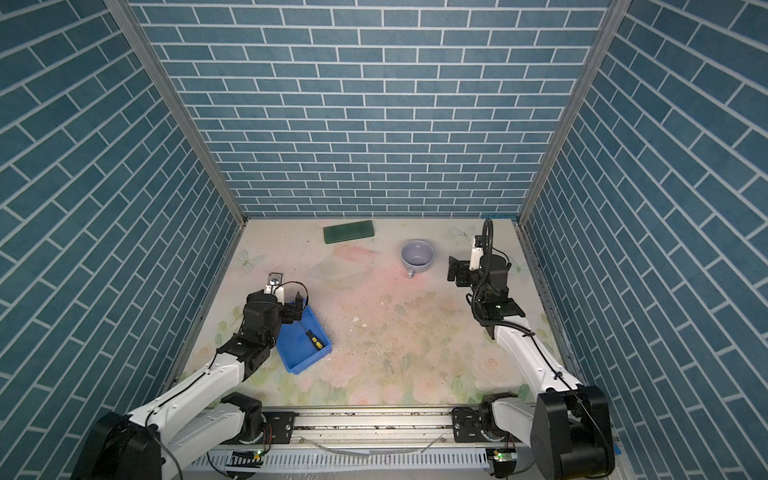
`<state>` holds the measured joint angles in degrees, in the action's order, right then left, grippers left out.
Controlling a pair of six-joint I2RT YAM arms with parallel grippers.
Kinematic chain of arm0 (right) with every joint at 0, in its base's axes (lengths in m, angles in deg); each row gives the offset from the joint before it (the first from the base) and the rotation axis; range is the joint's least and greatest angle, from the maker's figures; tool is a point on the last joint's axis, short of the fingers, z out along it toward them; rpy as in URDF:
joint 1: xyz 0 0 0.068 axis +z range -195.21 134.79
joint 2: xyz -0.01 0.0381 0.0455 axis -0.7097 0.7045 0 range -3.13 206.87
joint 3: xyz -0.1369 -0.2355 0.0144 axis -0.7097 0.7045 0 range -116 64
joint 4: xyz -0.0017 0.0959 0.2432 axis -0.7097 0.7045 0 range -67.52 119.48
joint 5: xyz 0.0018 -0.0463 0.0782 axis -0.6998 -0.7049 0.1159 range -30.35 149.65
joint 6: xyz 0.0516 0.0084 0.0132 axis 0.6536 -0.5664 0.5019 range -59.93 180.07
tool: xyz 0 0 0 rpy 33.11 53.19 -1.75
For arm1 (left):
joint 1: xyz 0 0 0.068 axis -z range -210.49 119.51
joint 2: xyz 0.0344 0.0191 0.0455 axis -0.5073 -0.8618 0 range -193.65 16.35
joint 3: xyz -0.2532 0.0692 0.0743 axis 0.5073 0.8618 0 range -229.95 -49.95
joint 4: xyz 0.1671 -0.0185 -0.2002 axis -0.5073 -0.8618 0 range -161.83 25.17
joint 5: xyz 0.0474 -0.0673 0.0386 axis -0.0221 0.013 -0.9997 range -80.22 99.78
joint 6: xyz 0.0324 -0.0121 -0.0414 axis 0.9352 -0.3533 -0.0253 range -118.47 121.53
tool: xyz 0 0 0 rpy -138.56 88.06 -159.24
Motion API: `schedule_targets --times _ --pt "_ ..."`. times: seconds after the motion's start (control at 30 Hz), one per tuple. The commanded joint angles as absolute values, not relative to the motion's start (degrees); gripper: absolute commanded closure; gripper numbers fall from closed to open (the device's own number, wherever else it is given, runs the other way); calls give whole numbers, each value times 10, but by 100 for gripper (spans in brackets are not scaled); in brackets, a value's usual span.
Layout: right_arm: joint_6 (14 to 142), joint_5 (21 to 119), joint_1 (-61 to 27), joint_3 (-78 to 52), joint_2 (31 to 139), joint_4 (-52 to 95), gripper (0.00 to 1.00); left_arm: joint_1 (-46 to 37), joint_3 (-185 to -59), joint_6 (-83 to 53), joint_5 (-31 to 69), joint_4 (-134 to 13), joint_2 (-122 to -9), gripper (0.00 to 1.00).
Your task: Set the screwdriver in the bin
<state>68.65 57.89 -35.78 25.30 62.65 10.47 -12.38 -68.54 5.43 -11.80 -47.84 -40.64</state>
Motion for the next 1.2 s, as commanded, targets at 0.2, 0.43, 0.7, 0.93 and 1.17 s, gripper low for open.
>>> schedule_targets --times 0.2,0.43,0.7,0.93,1.17 --pt "618 487 -428 352 661 -3 1 -156 -641 112 -132 -273 -489 0" --pt "620 486 -446 435 756 -225 1 -187 -665 105 -97 -188 -575 0" --pt "632 530 -462 418 853 -284 1 -212 -691 102 -71 -131 -656 0" --pt "642 537 -472 414 850 -268 1 -265 -709 62 7 -133 -710 0" --pt "641 537 -472 413 850 -267 1 -278 -715 55 21 -134 -717 0"
